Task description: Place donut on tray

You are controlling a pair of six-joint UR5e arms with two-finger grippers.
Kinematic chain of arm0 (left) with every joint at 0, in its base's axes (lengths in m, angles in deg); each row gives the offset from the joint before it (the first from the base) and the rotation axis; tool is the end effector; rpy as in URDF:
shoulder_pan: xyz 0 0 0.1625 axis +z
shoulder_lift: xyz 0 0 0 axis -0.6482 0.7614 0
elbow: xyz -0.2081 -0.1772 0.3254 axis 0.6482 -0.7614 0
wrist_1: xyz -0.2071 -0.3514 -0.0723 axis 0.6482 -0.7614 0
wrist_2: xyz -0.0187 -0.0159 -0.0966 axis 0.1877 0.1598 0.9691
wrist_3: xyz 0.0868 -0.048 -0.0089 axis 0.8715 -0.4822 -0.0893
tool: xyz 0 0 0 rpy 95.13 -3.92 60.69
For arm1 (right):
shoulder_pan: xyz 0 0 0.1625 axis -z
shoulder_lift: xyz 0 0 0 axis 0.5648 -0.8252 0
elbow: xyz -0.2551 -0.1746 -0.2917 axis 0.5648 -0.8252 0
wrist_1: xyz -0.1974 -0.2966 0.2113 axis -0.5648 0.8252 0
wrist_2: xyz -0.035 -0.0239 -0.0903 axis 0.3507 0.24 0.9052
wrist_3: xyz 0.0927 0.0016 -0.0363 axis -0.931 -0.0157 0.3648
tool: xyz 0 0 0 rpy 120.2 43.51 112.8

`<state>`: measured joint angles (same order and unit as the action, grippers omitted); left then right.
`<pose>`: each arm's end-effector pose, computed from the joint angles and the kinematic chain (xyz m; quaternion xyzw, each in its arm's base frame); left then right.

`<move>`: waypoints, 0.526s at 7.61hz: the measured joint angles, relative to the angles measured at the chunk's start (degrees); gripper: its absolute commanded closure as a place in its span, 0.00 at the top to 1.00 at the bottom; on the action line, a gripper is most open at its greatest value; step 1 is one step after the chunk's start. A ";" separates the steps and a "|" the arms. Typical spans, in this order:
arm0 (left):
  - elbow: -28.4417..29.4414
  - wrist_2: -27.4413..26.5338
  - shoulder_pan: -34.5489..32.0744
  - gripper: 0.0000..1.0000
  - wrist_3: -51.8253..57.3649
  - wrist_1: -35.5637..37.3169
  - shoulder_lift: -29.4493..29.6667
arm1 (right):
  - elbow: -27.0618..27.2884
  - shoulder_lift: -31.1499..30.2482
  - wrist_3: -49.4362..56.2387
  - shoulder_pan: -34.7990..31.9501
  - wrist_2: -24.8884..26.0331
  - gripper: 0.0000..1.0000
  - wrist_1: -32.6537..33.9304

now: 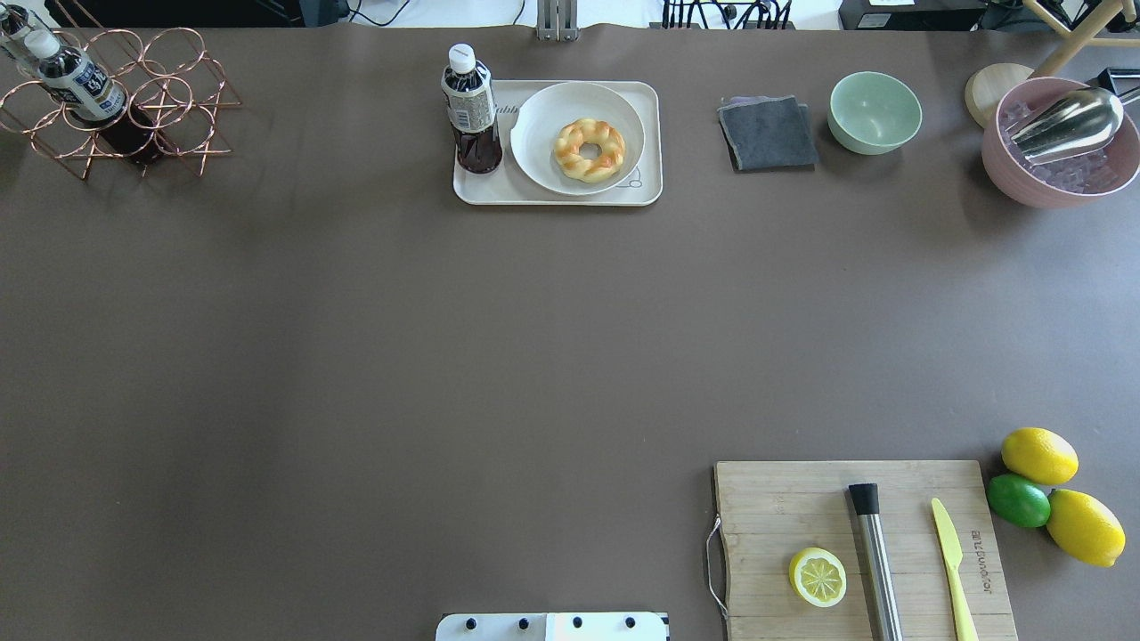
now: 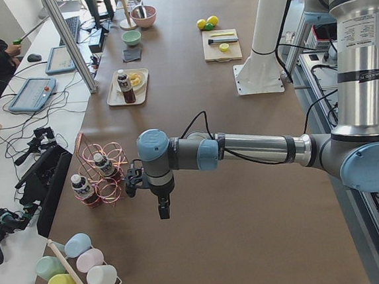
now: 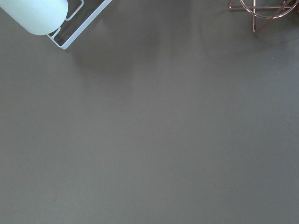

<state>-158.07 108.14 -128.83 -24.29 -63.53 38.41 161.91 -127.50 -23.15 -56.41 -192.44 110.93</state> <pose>-0.0568 -0.4850 0.6166 0.0098 0.3383 -0.0320 0.9404 0.0722 -0.5173 0.6641 -0.0563 -0.3748 -0.0448 0.9243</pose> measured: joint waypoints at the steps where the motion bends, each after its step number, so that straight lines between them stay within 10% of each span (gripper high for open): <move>1: 0.00 0.00 0.00 0.98 0.02 0.00 -0.03 | -0.01 -0.07 0.00 0.00 -0.01 1.00 -0.02; 4: -0.18 0.05 0.00 0.98 -0.06 0.00 -0.29 | 0.23 -0.31 0.00 0.00 -0.23 1.00 -0.18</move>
